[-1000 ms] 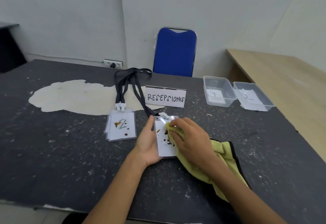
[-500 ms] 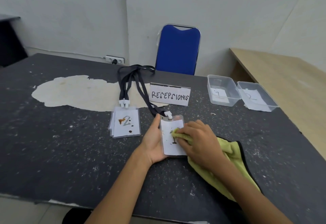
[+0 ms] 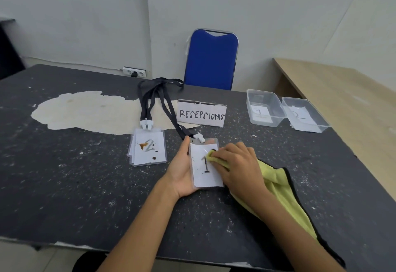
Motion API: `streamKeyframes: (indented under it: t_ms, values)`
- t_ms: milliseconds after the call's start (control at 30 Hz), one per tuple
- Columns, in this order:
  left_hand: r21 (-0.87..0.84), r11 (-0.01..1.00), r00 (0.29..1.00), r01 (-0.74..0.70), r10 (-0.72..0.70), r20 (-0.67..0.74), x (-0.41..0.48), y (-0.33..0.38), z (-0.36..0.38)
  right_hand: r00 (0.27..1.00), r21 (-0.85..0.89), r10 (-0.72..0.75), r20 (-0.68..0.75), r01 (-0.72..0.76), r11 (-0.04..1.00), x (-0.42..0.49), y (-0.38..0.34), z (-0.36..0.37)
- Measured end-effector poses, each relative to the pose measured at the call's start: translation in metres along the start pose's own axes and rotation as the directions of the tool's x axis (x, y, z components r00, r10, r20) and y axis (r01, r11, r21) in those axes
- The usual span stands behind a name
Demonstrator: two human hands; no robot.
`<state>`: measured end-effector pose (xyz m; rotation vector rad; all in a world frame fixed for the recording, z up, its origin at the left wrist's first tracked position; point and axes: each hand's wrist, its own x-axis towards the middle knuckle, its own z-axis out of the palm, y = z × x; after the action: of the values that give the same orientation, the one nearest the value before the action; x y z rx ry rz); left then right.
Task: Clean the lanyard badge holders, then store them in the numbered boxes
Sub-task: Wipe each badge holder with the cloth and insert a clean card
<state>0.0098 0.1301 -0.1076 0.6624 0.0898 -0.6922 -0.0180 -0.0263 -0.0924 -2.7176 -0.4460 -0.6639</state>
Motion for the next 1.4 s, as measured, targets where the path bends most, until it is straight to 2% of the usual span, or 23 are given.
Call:
streamKeyframes:
  t_ms: [100,233,300,467,633,700,800,900,1000,1100,1267,1300,1400]
  values:
    - [0.041,0.999,1.000,0.018,-0.018,0.009,-0.002,-0.001,0.001,0.996,-0.009,0.065,-0.054,-0.066,0.998,0.014,-0.018,0.010]
    - [-0.011,1.000,1.000,0.027,-0.028,-0.003,-0.005,0.000,-0.003,1.000,0.074,0.003,-0.026,-0.001,0.997,0.001,-0.035,0.015]
    - [-0.008,0.999,0.999,0.035,-0.035,0.009,-0.004,-0.001,-0.002,1.000,0.063,-0.016,-0.010,0.017,0.998,-0.010,-0.026,0.009]
    - [0.031,0.999,0.999,0.031,-0.033,0.041,-0.006,-0.001,0.004,0.991,-0.009,0.127,-0.038,-0.128,0.992,0.014,-0.028,0.005]
    - [0.010,0.999,0.999,0.035,-0.035,0.027,-0.005,0.002,0.001,0.995,0.093,-0.038,0.088,0.030,0.995,0.012,-0.027,0.007]
    - [0.059,0.997,0.998,0.041,-0.043,0.034,-0.004,0.000,0.003,0.995,0.072,0.001,0.101,-0.009,0.997,0.016,-0.016,0.002]
    - [0.056,0.998,0.999,0.040,-0.041,0.019,-0.004,-0.002,0.004,0.998,0.056,0.057,0.003,-0.058,0.997,0.028,-0.028,0.002]
    - [0.022,1.000,1.000,0.009,-0.009,-0.013,-0.004,0.000,-0.003,0.996,0.089,-0.054,0.077,0.047,0.995,0.024,-0.037,0.008]
    - [0.044,0.999,1.000,0.026,-0.026,0.016,-0.003,0.000,0.003,0.984,0.128,-0.056,0.170,0.035,0.991,0.018,-0.018,0.000]
    - [0.060,0.998,0.999,0.033,-0.034,0.016,-0.004,-0.002,0.007,0.996,0.082,0.007,0.083,-0.014,0.997,0.021,-0.020,0.000]
    - [-0.057,0.998,0.999,-0.030,0.029,-0.017,-0.003,0.002,0.000,0.967,0.190,-0.166,0.190,0.130,0.973,0.006,-0.031,-0.005]
    - [-0.052,0.998,1.000,-0.027,0.026,-0.016,-0.002,0.001,0.000,0.969,0.174,-0.143,0.200,0.109,0.979,0.005,-0.025,-0.008]
    - [-0.030,0.999,0.999,-0.045,0.044,-0.021,-0.003,-0.002,0.005,0.994,0.080,-0.029,0.107,0.020,0.997,0.010,-0.021,-0.009]
